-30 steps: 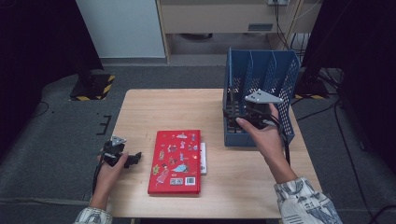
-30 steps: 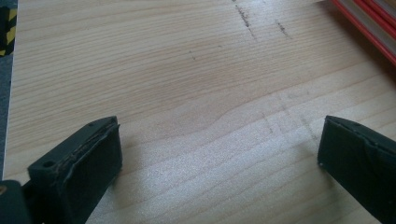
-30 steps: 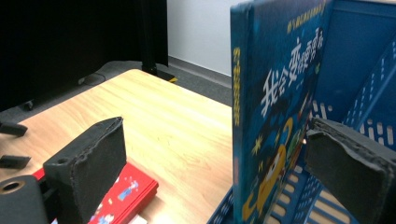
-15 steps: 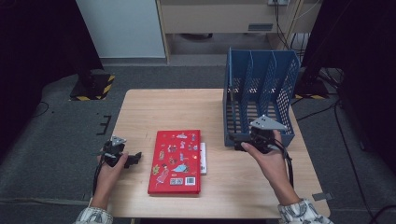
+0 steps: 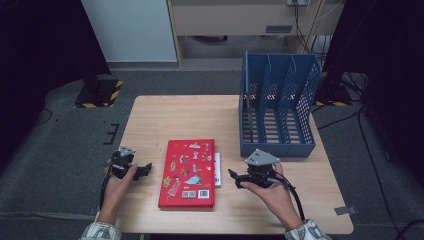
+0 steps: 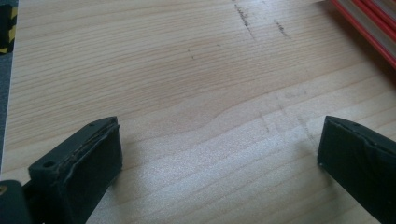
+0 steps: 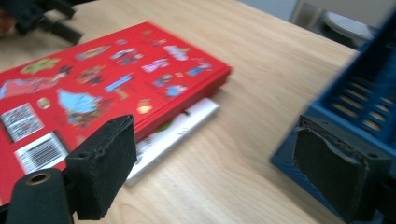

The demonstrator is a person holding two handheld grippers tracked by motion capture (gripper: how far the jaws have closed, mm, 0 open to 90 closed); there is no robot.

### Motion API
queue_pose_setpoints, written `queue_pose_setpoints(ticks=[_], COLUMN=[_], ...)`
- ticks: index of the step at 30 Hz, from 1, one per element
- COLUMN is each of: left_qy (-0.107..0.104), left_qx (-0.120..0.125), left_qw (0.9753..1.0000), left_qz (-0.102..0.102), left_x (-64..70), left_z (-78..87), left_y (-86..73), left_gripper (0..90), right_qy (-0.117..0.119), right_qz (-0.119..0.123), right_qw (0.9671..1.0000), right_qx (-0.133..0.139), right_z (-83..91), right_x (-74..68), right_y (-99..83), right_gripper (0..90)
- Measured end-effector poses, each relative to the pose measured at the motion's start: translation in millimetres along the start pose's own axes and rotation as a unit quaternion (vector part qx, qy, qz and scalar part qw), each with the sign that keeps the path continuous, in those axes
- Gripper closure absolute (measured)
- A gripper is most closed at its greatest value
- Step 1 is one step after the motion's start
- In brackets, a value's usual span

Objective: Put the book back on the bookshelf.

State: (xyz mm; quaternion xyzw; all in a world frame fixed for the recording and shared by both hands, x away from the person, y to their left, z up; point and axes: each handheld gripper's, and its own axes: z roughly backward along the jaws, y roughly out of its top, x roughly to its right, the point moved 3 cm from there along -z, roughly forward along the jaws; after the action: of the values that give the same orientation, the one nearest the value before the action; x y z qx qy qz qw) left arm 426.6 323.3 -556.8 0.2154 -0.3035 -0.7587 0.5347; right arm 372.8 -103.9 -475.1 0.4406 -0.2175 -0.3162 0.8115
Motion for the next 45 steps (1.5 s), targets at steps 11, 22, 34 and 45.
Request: queue_pose_setpoints(ticks=[11,22,34,45], left_qy=[-0.029,-0.111,-0.142,-0.183], left_qx=[0.082,0.068,0.041,0.031], left_qw=[0.9962,0.9891,0.9869,0.9818], left_qz=[0.008,-0.069,-0.065,-0.039], left_x=[16.8,78.5,90.0,96.0], left_z=[26.9,27.9,12.6,5.3], left_y=[19.6,24.4,21.9,21.5], left_gripper=[2.8,3.7,3.6,3.5], right_qy=[0.062,0.092,0.121,0.130], right_qz=[0.015,0.018,0.030,0.029], right_qw=[0.9973,0.9946,0.9896,0.9885], right_qx=[-0.038,-0.045,-0.071,-0.072], right_z=[-24.5,-32.2,-50.8,-57.6], right_x=[-32.9,-44.8,-64.1,-68.0], right_y=[-11.6,-15.6,-21.8,-20.6], right_gripper=[11.3,11.7,10.5,6.9])
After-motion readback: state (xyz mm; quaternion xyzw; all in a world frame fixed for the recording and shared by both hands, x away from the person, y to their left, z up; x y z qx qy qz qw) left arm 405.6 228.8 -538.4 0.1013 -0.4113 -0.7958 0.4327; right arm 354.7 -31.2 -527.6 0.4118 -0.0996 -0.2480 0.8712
